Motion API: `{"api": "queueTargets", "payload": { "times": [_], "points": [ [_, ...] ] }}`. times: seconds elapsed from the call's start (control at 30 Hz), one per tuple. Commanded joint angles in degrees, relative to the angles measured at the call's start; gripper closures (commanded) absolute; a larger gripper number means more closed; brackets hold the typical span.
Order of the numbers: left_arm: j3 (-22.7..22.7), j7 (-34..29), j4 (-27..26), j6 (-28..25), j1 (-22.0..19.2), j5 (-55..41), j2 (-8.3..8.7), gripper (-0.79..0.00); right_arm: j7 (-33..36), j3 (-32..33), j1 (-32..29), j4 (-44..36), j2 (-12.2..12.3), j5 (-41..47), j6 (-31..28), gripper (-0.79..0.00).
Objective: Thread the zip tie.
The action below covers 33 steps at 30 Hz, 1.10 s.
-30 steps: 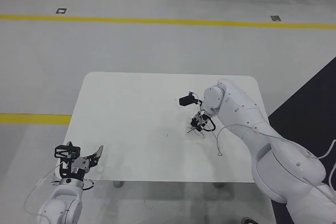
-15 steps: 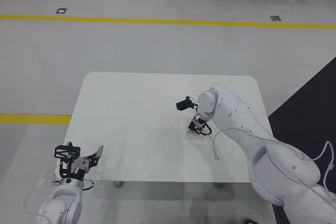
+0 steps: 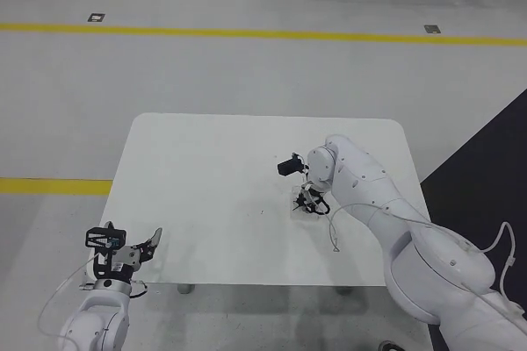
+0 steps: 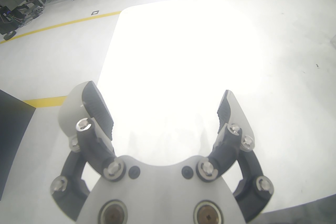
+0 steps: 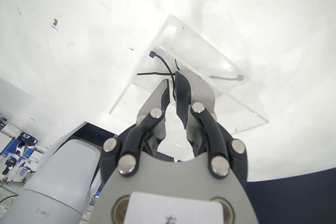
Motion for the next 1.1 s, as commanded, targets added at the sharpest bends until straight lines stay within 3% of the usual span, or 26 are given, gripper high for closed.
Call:
{"api": "queueTargets", "payload": {
  "times": [0.0, 0.1, 0.27, 0.63, 0.83, 0.97, 1.07],
  "points": [
    [0.0, 0.0, 0.0, 0.0, 0.0, 0.0, 0.0, -0.785, -0.2, 0.1, -0.2, 0.3, -0.2, -0.2, 0.2, -0.055],
    [0.0, 0.0, 0.0, 0.0, 0.0, 0.0, 0.0, -0.785, -0.6, 0.3, -0.1, 0.6, -0.5, -0.5, 0.3, 0.0],
    [0.0, 0.0, 0.0, 0.0, 0.0, 0.0, 0.0, -0.785, -0.8, 1.2, 0.8, 1.4, -0.6, -0.1, -1.3, 0.0],
    [0.0, 0.0, 0.0, 0.0, 0.0, 0.0, 0.0, -0.785, 5.2, 5.5, 3.9, 4.2, 1.5, 5.9, -11.5, 0.0],
    [0.0, 0.0, 0.0, 0.0, 0.0, 0.0, 0.0, -0.785, 5.3, 8.4, 4.8, 3.0, 4.0, 12.3, -15.8, 0.0],
    [0.0, 0.0, 0.0, 0.0, 0.0, 0.0, 0.0, -0.785, 6.1, 9.1, 2.3, -6.6, 8.0, 22.5, -15.0, 0.0],
    [0.0, 0.0, 0.0, 0.0, 0.0, 0.0, 0.0, -0.785, 6.1, 9.1, 2.3, -6.6, 8.0, 22.5, -15.0, 0.0]
  ]
}}
